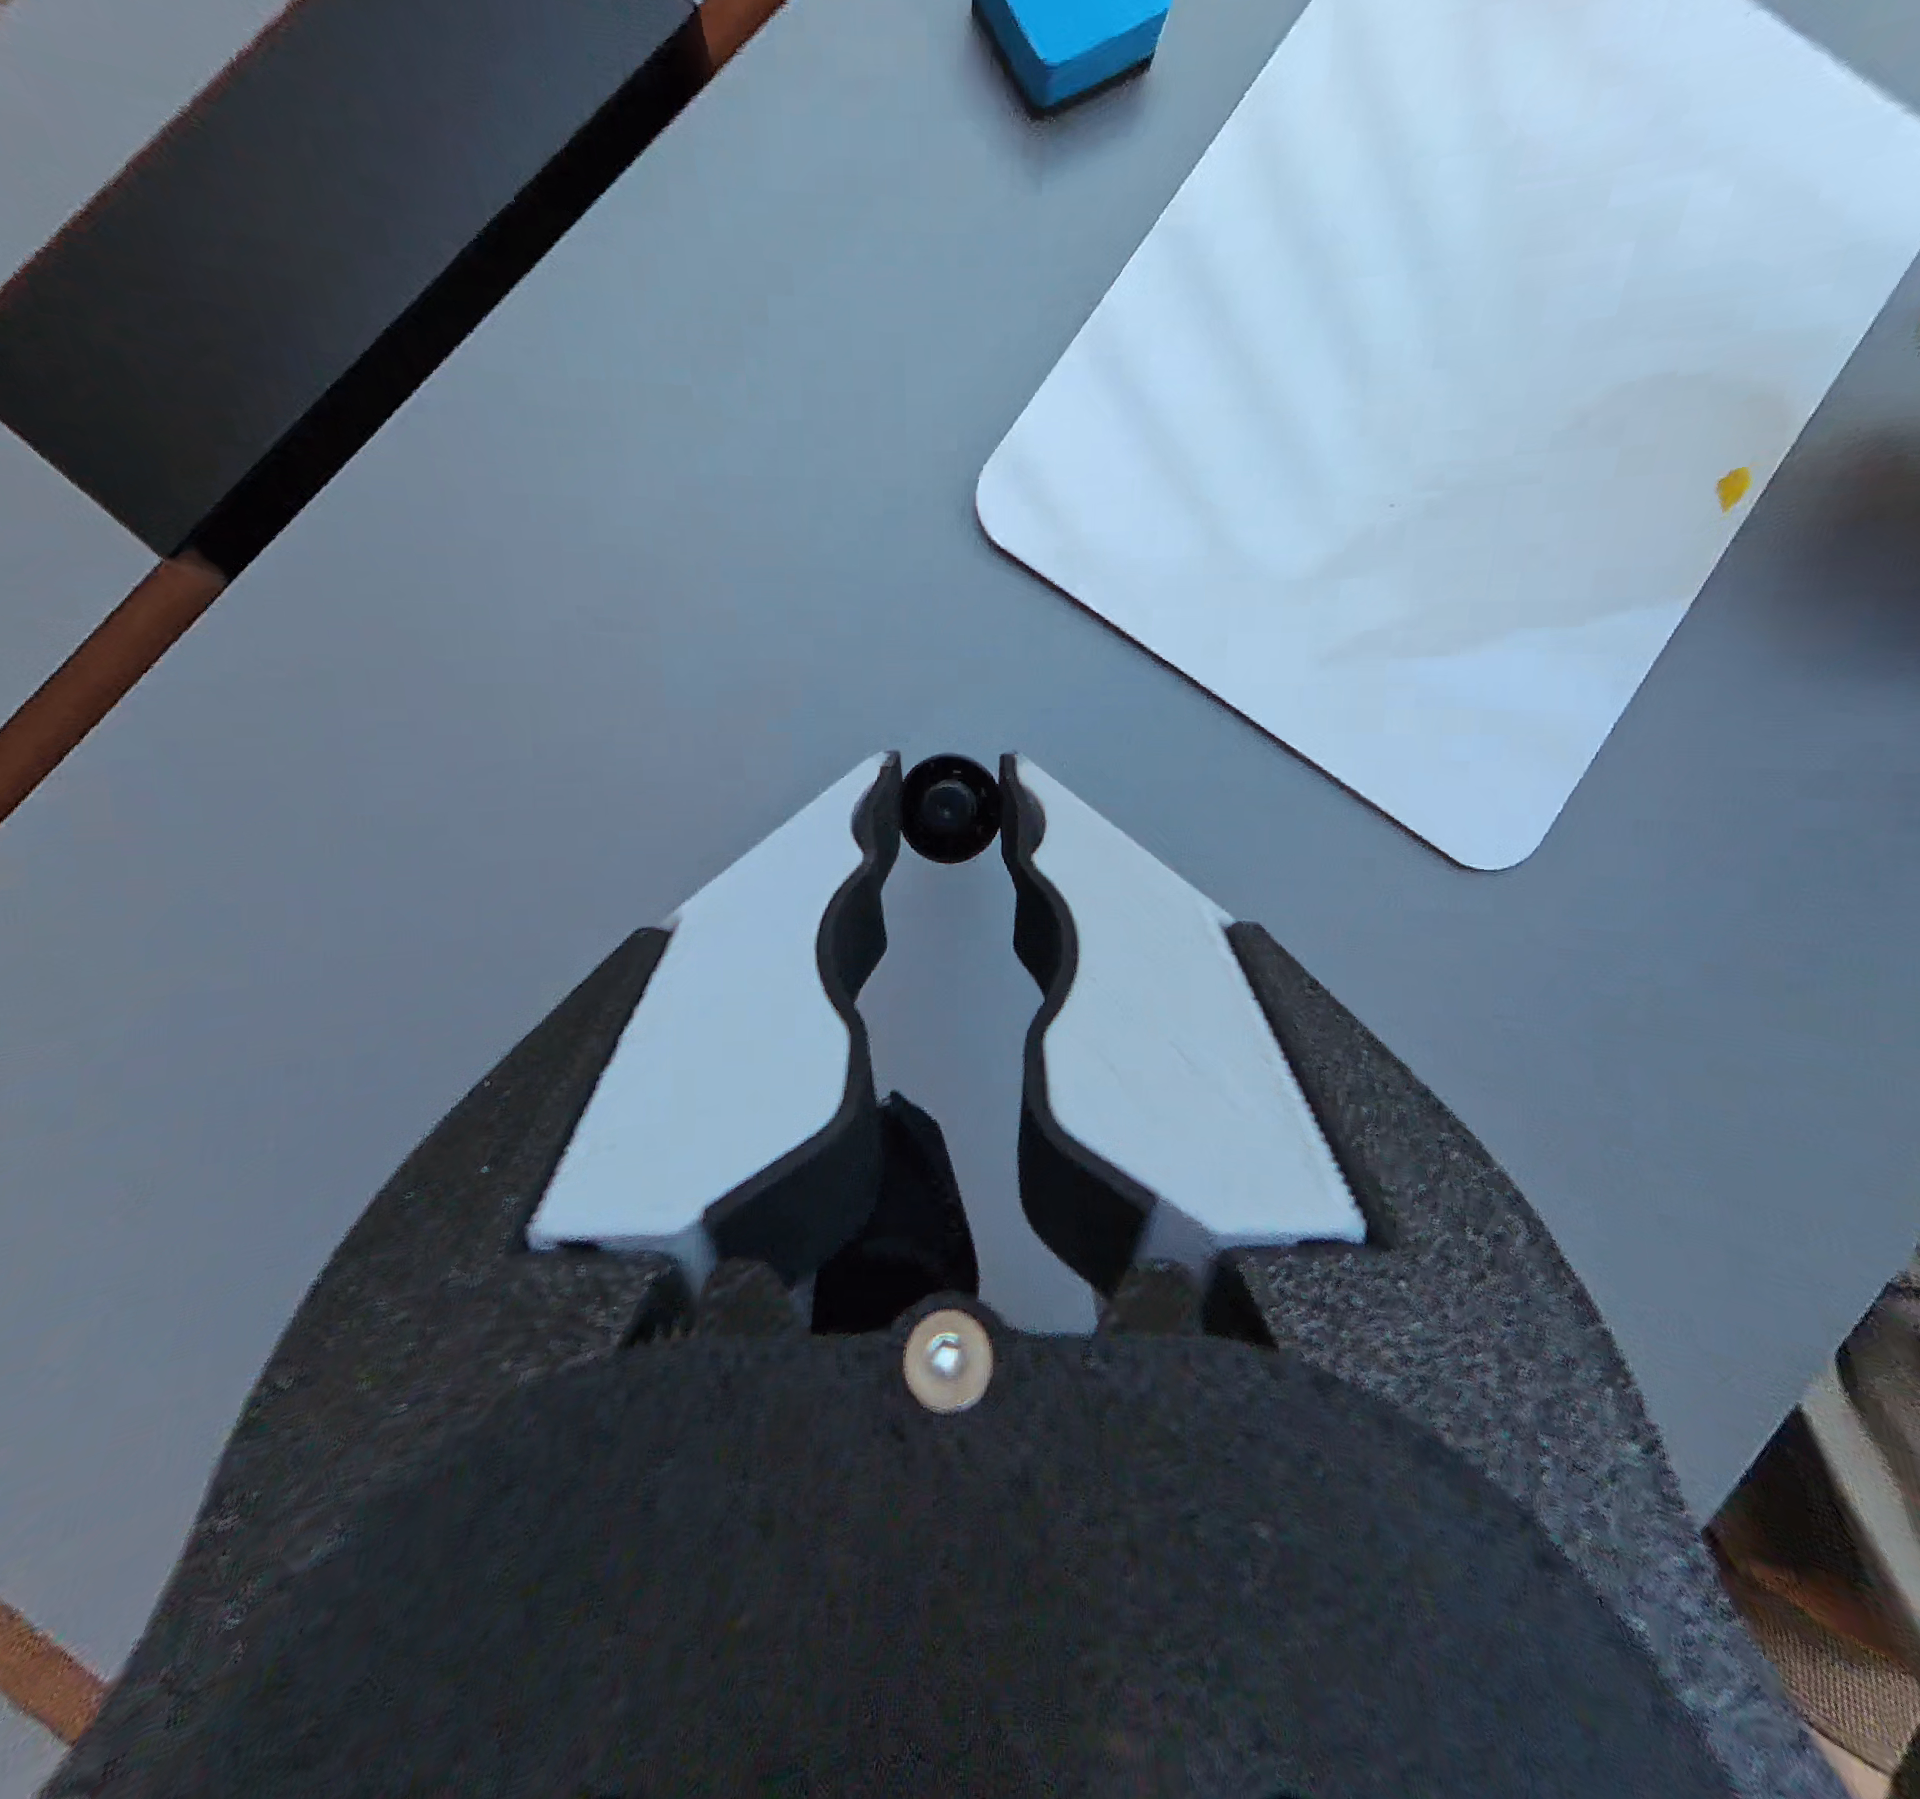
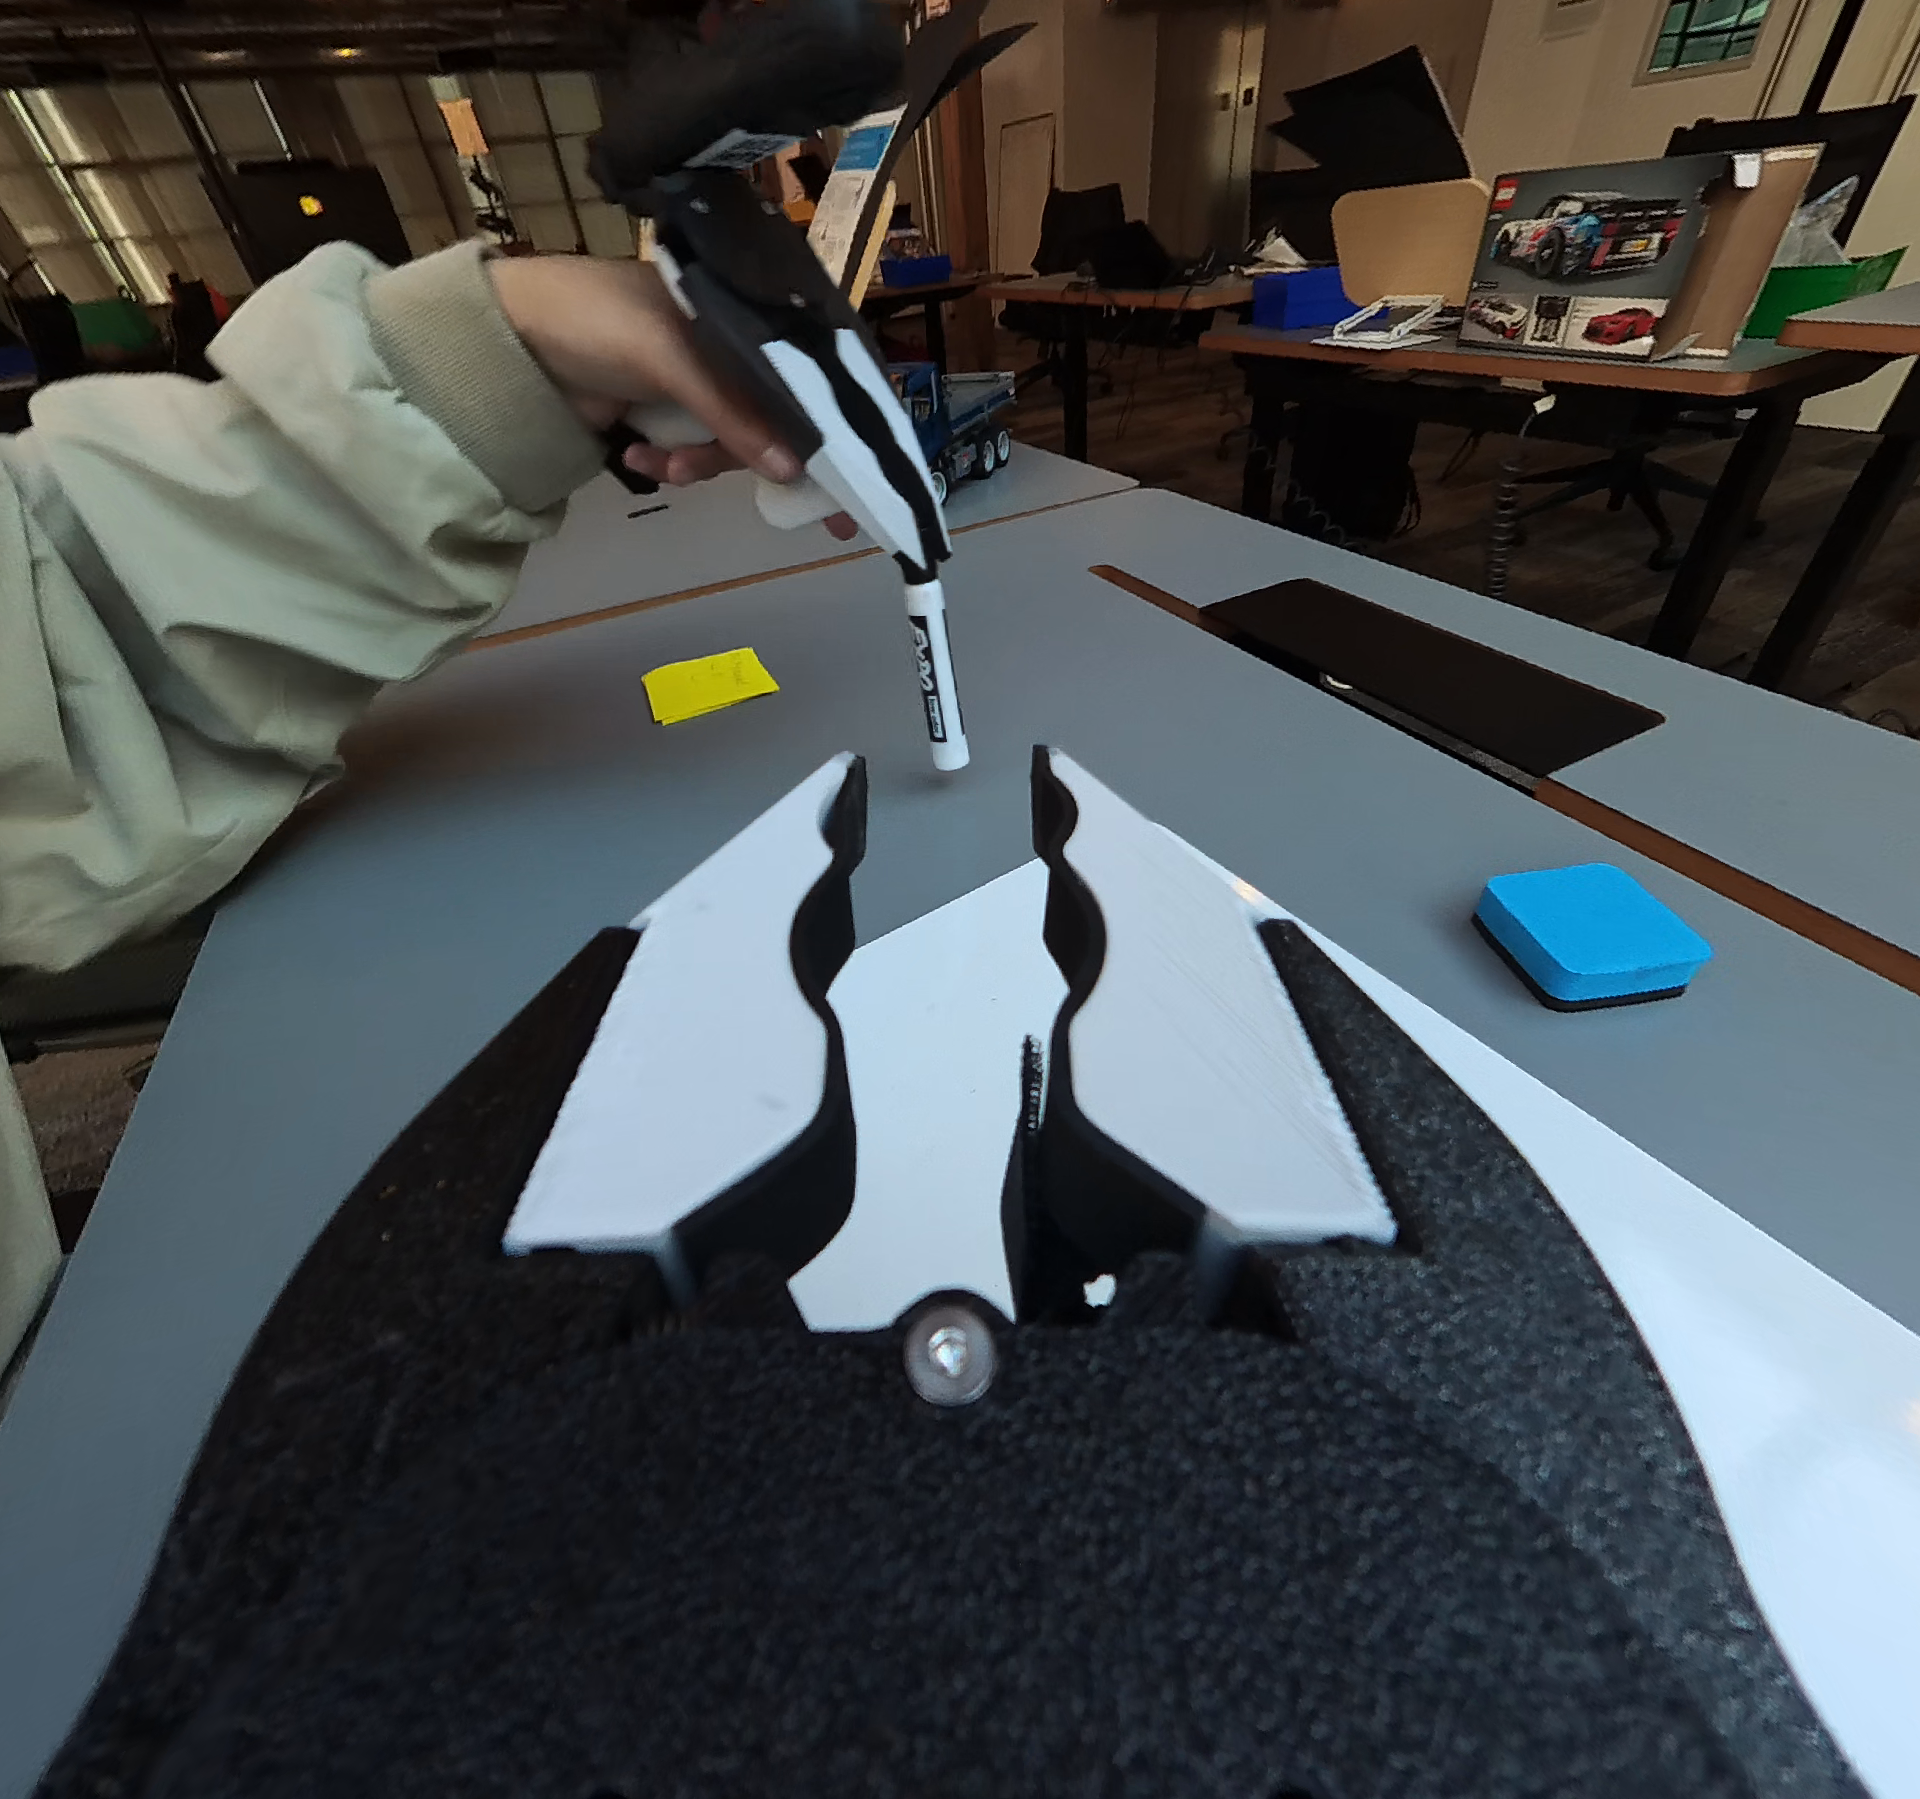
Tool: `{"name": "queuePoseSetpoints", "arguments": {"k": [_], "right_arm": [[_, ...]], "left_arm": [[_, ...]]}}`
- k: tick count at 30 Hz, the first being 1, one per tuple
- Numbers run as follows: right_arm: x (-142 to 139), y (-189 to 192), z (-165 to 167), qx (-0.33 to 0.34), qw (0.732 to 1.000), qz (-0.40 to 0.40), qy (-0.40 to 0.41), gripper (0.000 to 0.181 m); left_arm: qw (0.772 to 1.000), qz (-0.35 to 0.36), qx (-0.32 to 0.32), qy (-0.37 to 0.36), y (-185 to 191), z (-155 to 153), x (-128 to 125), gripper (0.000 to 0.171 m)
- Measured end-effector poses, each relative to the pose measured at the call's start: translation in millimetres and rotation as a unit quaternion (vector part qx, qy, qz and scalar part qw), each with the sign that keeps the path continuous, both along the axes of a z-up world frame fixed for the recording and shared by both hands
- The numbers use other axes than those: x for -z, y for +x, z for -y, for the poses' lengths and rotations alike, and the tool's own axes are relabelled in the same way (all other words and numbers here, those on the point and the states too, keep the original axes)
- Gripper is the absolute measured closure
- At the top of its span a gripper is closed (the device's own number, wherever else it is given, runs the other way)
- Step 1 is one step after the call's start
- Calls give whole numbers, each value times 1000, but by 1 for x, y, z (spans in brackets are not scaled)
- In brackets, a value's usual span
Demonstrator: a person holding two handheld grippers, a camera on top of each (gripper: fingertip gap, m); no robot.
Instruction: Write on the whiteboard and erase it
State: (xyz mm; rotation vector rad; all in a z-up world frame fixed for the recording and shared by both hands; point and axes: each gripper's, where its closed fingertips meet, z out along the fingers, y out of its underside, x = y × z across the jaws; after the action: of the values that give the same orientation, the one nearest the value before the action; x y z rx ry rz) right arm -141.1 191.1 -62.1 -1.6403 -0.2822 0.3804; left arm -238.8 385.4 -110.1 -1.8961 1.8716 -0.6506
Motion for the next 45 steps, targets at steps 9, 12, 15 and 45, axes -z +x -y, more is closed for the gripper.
{"name": "queuePoseSetpoints", "arguments": {"k": [9, 12, 15, 45], "right_arm": [[4, -2, 0, -13, 1000, -20, -12, 151], [6, -1, -1, -11, 999, -22, -21, 151], [5, 0, 0, -10, 999, -24, -18, 151], [93, 70, 130, 117, 947, 73, -290, 132]], "left_arm": [[1000, -11, 15, -10, 20, 6, 15, 153], [1000, -10, 22, -6, 23, 13, 16, 153], [999, -25, 32, 6, 21, 18, 22, 148], [968, 237, 47, 63, -9, 152, -44, 117]]}}
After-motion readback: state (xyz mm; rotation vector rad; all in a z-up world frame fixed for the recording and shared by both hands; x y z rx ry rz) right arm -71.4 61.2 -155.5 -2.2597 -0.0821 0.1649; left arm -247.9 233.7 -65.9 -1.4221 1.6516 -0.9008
